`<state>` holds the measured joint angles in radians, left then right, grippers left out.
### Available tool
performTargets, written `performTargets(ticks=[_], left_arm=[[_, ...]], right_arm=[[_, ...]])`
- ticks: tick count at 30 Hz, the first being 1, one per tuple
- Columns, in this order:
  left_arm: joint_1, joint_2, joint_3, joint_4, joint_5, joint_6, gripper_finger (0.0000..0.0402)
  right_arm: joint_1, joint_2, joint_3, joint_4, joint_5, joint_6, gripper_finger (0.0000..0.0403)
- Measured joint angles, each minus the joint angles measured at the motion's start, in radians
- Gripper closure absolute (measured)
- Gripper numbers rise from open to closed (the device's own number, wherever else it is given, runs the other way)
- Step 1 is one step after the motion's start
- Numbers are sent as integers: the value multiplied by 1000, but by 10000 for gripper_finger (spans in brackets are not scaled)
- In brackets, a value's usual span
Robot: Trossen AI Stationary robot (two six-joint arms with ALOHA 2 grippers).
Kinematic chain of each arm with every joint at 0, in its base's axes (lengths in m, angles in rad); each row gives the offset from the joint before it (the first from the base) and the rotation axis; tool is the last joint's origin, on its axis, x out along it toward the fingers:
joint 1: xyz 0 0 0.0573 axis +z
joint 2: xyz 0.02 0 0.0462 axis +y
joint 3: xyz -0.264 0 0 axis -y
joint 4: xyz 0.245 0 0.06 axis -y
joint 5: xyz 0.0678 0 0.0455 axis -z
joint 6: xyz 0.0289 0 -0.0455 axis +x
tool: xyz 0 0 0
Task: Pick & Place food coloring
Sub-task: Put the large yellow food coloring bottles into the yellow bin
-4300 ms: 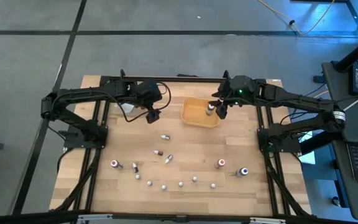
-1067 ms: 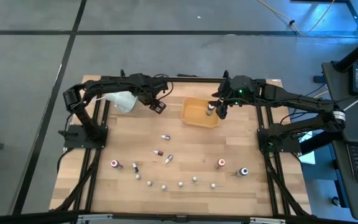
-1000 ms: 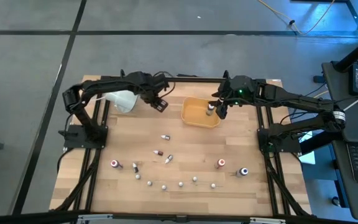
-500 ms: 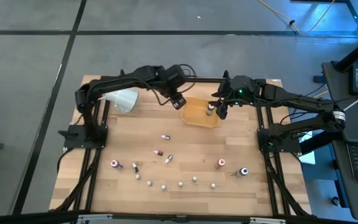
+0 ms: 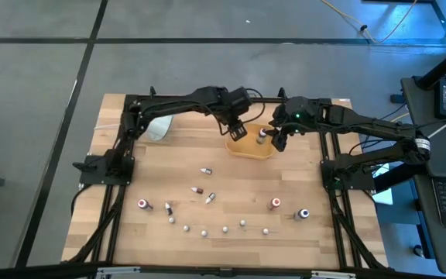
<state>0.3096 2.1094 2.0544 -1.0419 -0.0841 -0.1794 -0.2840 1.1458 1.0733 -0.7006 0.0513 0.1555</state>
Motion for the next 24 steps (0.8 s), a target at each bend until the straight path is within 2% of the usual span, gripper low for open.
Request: performTargets(ticks=[13,24], left_arm=[[-14,97,0,-2,-62,-16,258],[-10,143,-2,-6,-65,-16,254]], right_arm=[[0,0,0,-8,0,1,203],[0,0,0,-8,0,-1,203]])
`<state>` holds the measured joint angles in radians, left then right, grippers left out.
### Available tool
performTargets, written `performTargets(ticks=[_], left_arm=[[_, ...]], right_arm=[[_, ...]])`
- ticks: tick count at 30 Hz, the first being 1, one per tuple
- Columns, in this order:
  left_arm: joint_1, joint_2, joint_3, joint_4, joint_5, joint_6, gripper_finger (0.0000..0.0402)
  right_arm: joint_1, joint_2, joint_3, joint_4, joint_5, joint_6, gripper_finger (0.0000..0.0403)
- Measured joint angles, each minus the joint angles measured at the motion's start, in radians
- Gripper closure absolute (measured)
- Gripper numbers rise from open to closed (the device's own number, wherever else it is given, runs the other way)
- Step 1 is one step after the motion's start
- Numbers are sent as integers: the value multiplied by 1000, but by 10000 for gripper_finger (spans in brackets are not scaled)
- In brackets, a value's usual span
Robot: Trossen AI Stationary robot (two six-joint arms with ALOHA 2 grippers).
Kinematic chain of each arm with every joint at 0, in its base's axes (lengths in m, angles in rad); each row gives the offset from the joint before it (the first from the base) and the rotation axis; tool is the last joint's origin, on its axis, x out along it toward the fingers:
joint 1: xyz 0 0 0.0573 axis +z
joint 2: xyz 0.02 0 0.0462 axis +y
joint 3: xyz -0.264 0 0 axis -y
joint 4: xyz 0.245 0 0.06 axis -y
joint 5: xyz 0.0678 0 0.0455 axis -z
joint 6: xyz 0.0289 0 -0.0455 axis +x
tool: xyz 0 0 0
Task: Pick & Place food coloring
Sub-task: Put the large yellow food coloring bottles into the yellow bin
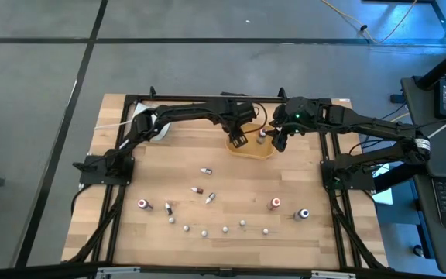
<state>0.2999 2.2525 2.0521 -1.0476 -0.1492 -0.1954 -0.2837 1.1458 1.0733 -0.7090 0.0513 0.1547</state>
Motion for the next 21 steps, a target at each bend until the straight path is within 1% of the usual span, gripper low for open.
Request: performTargets(ticks=[5,9,16,21], left_arm=[[3,6,0,2,0,21,246],[3,18,0,1,-36,50,239],[3,17,0,5,-35,53,236],[3,17,0,5,-11,53,236]], right_arm=[[0,0,0,0,0,0,203],[0,0,0,-1,0,-1,203],[0,0,0,-13,0,-1,203],[0,0,0,-23,0,-1,203]])
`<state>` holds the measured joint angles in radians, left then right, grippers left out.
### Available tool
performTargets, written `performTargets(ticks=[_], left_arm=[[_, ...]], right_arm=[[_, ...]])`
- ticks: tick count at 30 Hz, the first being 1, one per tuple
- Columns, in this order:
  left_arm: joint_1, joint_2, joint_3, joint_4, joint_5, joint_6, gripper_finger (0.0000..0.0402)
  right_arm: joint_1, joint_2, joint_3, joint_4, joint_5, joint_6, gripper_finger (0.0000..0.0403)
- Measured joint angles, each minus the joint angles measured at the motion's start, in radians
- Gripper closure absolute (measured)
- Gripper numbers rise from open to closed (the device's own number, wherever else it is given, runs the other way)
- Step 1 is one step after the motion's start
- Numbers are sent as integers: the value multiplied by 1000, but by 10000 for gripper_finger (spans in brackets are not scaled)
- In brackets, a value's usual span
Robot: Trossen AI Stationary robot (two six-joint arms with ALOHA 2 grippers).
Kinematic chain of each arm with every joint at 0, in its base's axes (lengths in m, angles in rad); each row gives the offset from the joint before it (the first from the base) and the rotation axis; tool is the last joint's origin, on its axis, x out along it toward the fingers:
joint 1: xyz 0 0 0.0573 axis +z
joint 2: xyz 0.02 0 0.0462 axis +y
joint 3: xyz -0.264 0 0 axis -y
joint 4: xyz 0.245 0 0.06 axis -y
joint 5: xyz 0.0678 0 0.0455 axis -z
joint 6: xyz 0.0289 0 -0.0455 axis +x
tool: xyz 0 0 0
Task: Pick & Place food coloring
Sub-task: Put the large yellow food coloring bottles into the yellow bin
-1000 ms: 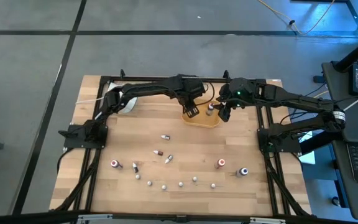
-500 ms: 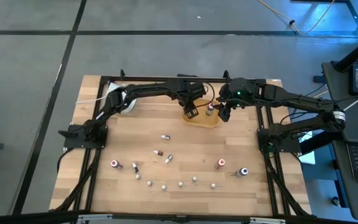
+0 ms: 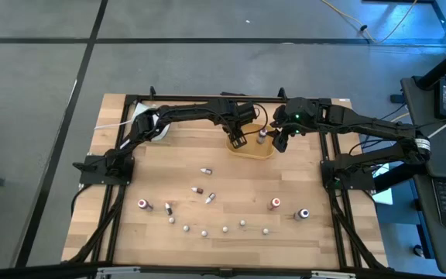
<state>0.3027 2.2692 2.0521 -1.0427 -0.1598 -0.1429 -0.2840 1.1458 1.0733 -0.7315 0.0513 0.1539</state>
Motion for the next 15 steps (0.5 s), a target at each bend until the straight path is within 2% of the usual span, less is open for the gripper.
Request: performTargets(ticks=[4,15], left_arm=[[0,0,0,0,27,0,232],[1,-1,0,0,20,0,207]], right_arm=[[0,0,0,0,0,2,203],[0,0,0,0,-1,1,203]])
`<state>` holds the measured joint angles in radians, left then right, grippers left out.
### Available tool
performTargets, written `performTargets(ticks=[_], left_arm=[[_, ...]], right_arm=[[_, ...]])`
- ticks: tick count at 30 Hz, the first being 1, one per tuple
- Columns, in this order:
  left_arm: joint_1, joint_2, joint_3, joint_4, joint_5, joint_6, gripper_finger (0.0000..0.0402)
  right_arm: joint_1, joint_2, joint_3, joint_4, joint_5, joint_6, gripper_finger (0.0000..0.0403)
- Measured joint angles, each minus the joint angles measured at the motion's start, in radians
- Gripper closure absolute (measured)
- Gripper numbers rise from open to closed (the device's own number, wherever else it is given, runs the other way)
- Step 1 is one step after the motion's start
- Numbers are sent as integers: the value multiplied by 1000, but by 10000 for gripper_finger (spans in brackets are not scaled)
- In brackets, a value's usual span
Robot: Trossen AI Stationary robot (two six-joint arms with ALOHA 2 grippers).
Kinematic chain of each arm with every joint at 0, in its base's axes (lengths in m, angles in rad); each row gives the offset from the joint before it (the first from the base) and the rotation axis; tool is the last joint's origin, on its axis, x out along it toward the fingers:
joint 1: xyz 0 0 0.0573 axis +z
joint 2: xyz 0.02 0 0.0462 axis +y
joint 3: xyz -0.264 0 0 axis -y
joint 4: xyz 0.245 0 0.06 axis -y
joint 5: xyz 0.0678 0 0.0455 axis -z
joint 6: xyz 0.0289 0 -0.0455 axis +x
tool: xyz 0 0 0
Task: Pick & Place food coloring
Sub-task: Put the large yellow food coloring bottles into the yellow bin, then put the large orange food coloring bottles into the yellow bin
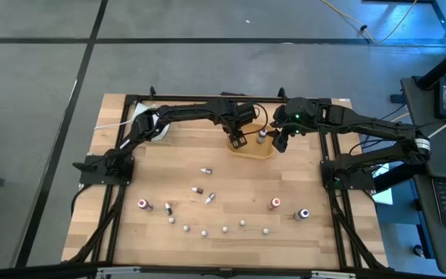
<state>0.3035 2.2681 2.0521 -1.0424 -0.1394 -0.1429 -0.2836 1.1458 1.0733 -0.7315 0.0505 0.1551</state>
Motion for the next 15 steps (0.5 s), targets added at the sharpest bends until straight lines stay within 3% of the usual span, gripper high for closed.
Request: performTargets(ticks=[5,11,15], left_arm=[[0,0,20,-27,0,0,207],[-2,-1,168,-144,0,0,206],[-23,-33,233,-127,-7,0,207]], right_arm=[[0,0,0,0,-1,-2,203],[0,0,0,0,-5,-26,203],[22,-1,-1,-9,-136,-172,203]])
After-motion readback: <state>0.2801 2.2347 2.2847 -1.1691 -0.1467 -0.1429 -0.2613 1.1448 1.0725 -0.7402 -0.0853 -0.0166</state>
